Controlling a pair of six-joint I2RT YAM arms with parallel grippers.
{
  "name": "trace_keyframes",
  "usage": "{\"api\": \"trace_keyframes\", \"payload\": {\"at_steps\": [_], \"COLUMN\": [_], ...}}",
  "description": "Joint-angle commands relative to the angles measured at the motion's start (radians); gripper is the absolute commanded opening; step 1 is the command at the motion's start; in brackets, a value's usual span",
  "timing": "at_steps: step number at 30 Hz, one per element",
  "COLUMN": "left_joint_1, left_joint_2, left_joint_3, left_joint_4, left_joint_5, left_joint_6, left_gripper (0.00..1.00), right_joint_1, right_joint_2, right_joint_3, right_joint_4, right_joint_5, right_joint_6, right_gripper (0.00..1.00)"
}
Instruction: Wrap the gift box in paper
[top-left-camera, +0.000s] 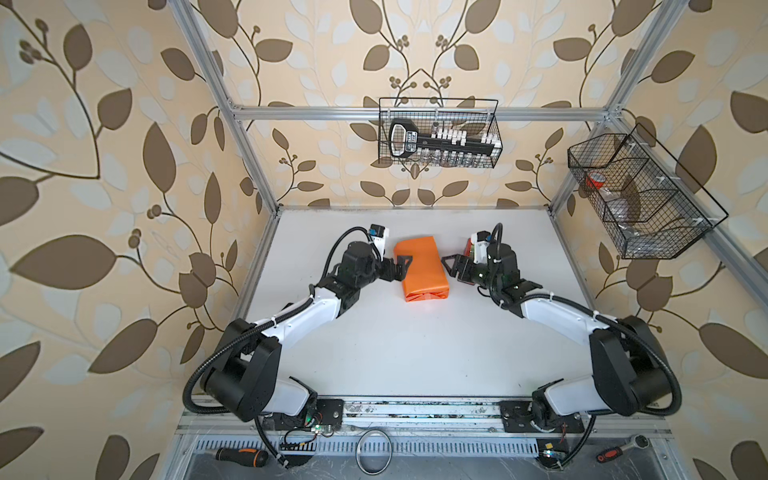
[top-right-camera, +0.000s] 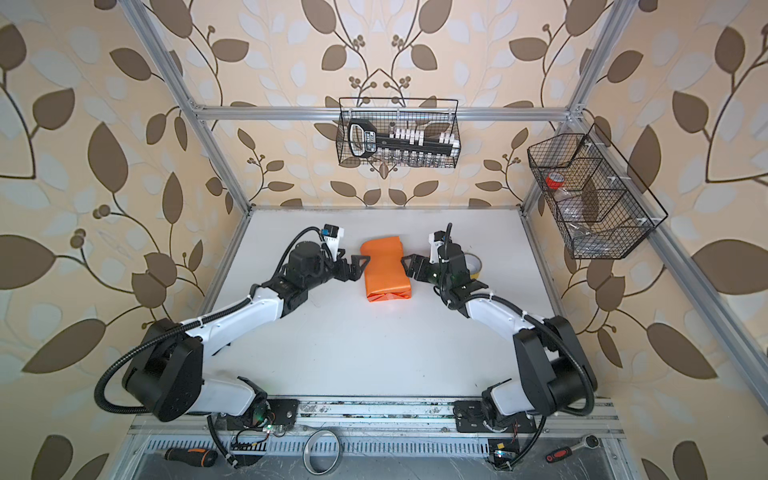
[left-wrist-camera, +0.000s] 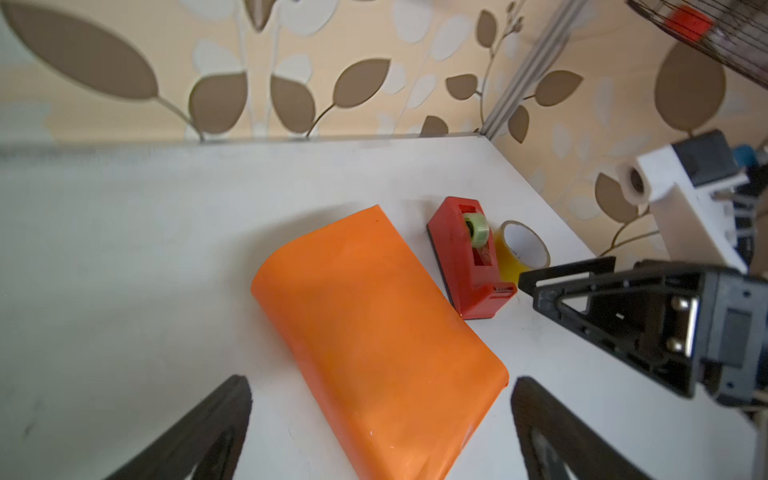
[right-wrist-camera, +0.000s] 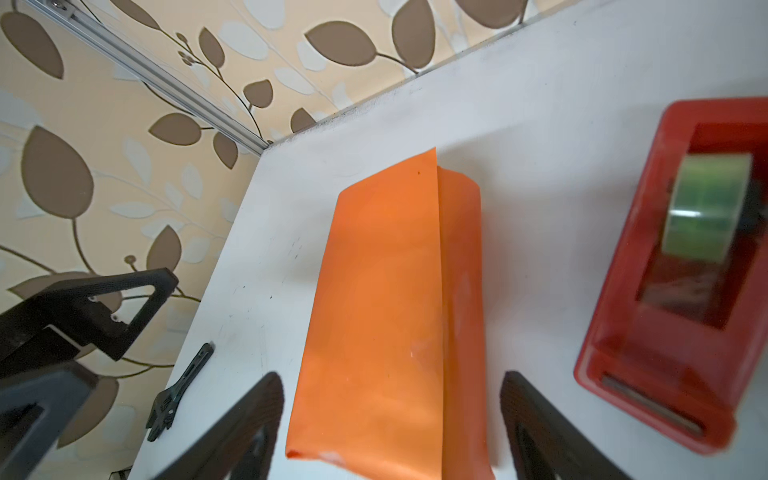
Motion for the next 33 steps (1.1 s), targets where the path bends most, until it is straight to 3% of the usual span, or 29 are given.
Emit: {"api": "trace_keyframes", "payload": {"at_steps": [1,9,18,21,25,27,33], "left_joint_1": [0.053,0.080,0.079,0.080,0.080,0.081,0.083], "left_joint_2": [0.126,0.351,0.463,0.454,0.447,0.451,0.457], "left_joint_3": [0.103,0.265,0.301,0.289,0.281,0.286,0.286], "left_joint_4": [-0.199,-0.192,-0.094,-0.099,-0.122,-0.128,-0.137], "left_joint_5": [0.154,0.295,0.419,0.400,0.364,0.363,0.356], "left_joint_6": [-0.266,-0.343,-0.403,-0.398,-0.376,-0.368,-0.354], "left_gripper": [0.99,0.99,0.96,0.97,0.98,0.99,0.99], "right_joint_1": [-0.019,-0.023,-0.025,-0.030,-0.028,-0.015,0.094], "right_joint_2": [0.133,0.371,0.399,0.341,0.187,0.119,-0.004], "right_joint_3": [0.112,0.295,0.277,0.247,0.124,0.067,-0.011], "right_joint_4": [-0.090,-0.096,-0.061,-0.116,-0.157,-0.164,-0.252], "right_joint_5": [-0.080,-0.185,-0.243,-0.191,-0.097,-0.081,0.044], "right_joint_6": [0.014,0.052,0.043,-0.006,-0.117,-0.159,-0.241], "right_gripper": [0.89,0.90,0.89,0.89,1.00,1.00,1.00]}}
